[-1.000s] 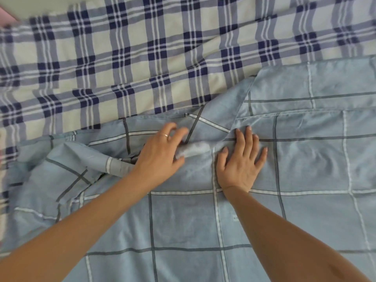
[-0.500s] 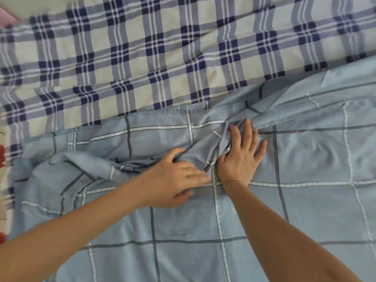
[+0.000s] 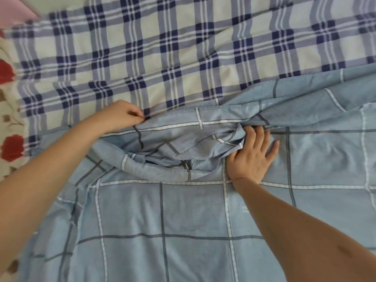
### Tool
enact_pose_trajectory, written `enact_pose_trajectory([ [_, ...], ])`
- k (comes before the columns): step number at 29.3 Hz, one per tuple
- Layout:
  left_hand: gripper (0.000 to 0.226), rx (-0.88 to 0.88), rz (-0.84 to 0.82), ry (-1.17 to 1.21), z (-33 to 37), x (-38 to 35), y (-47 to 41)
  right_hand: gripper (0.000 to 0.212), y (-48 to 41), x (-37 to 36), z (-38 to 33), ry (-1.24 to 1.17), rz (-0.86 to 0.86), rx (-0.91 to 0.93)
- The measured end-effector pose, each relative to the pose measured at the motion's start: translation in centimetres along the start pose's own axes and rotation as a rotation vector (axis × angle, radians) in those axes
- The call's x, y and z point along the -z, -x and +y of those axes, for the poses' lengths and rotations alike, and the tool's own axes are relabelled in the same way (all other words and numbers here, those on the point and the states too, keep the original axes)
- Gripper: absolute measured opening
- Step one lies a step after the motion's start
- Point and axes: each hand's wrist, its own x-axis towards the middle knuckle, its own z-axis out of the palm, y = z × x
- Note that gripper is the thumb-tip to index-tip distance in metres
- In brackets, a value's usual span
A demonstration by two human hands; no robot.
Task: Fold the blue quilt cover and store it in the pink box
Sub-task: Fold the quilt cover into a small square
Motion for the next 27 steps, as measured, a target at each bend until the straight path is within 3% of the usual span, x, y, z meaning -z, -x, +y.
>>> enact_pose_trajectory([
  [12,0.006,-0.164,-0.447,0.162,-2.3,0.0,3.9,0.057,0.2,0.3,-1.3,0.01,-0.017,0.007],
  [13,0.01,-0.168,-0.408,0.182,-2.4,-0.7,4.4,0.056,0.2,0.3,-1.4,0.012,-0.021,0.008],
  [15,0.017,-0.23,-0.168,0.144,-1.9,-2.4,6.0,0.055,0.1,0.4,-1.4,0.015,-0.022,0.008],
  [17,0.018,-0.408,0.15,-0.091,-1.2,-4.2,8.2,0.055,0.2,0.3,-1.4,0.016,-0.017,0.012],
  [18,0.02,-0.502,0.208,-0.206,-1.0,-5.1,9.4,0.056,0.3,0.3,-1.5,0.019,-0.018,0.013],
  [20,0.022,-0.582,0.163,-0.301,-1.2,-7.1,11.0,0.059,0.4,0.4,-1.5,0.02,-0.03,0.009],
  [23,0.011,-0.486,0.131,-0.21,-2.1,-9.1,11.8,0.062,0.5,0.3,-1.8,0.035,-0.046,0.007],
  [27,0.019,-0.405,0.323,-0.013,-2.3,-8.9,10.4,0.058,0.1,0.2,-1.6,0.022,-0.024,0.019],
])
